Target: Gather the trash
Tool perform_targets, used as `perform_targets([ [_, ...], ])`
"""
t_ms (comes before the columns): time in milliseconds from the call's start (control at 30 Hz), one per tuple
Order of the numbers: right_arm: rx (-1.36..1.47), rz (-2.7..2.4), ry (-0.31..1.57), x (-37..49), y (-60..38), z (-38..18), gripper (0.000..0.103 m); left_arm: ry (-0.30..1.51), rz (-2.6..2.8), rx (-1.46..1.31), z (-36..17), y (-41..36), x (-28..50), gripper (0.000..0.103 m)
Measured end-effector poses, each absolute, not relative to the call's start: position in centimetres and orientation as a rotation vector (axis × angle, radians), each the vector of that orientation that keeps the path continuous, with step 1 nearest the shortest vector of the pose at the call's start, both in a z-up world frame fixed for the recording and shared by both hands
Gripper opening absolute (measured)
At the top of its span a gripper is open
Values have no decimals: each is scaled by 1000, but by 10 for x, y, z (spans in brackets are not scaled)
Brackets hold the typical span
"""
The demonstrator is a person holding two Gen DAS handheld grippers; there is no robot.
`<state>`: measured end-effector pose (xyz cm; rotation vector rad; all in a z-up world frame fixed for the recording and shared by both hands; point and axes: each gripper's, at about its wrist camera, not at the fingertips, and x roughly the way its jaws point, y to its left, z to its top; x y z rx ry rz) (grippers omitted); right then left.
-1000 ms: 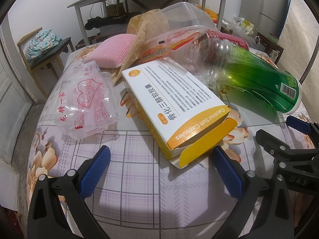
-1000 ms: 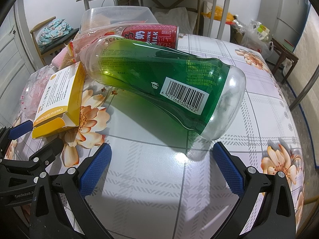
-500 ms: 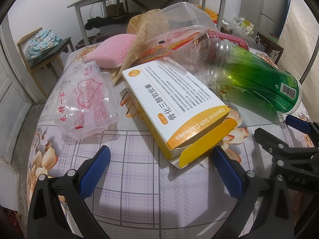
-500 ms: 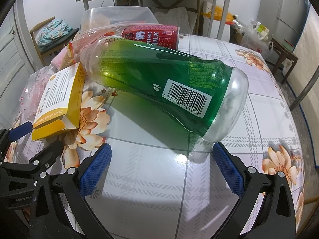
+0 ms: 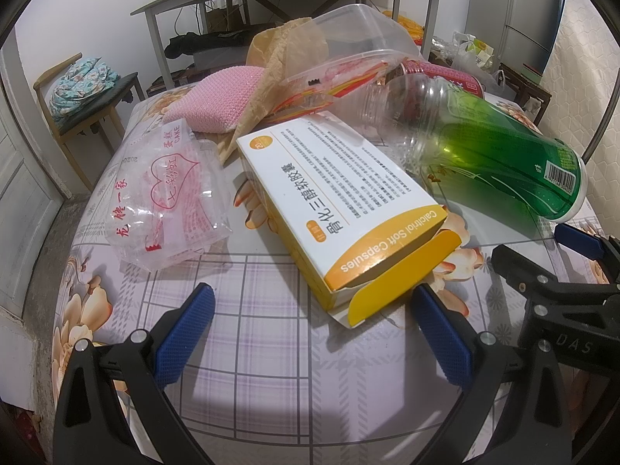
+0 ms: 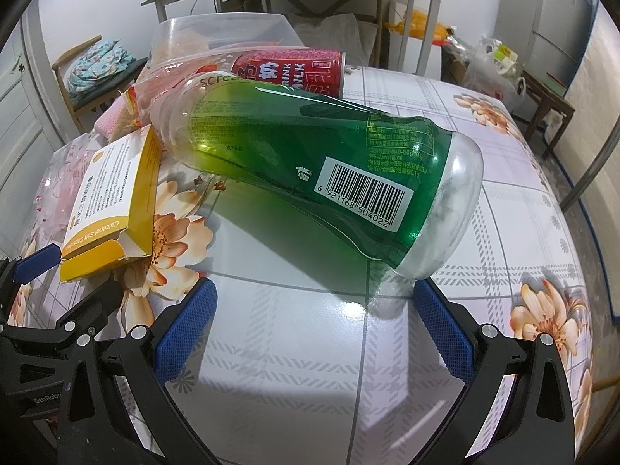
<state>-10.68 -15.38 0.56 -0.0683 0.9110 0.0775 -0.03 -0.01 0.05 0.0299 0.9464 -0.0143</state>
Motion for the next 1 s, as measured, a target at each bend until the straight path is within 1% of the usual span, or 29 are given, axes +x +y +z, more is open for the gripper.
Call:
perform_targets([
  [1000,-58,63,907,-107,-153,5,97,946,-14,30,0,0,0,99],
])
